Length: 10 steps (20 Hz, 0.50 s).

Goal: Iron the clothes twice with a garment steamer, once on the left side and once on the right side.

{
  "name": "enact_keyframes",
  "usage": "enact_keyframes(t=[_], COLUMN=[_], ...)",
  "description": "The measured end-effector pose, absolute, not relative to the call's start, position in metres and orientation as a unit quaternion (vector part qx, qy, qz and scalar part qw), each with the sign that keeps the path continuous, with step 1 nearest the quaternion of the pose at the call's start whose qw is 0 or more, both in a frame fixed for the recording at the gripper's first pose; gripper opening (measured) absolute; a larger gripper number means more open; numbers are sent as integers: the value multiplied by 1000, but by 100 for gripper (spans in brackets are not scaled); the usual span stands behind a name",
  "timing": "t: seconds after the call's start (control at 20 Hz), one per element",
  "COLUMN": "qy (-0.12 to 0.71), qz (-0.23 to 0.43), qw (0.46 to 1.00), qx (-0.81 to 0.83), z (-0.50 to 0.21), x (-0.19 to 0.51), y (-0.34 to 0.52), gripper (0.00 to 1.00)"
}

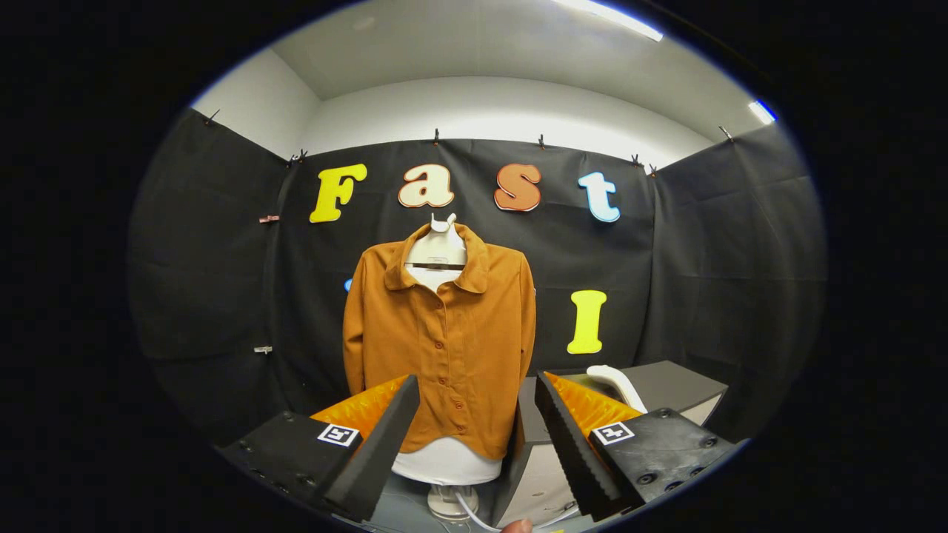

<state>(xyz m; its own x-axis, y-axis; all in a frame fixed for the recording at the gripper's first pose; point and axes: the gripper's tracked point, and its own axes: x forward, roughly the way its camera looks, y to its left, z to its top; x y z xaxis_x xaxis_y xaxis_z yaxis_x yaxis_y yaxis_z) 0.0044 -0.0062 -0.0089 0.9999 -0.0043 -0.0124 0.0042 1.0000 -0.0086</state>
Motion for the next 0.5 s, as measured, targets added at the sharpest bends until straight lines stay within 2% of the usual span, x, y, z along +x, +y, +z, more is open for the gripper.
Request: enact_keyframes(t=[0.5], qy=[5], qz=[2], qw=[1000], qx=[14], z=[-1], x=[15], y=[-18], gripper=[98])
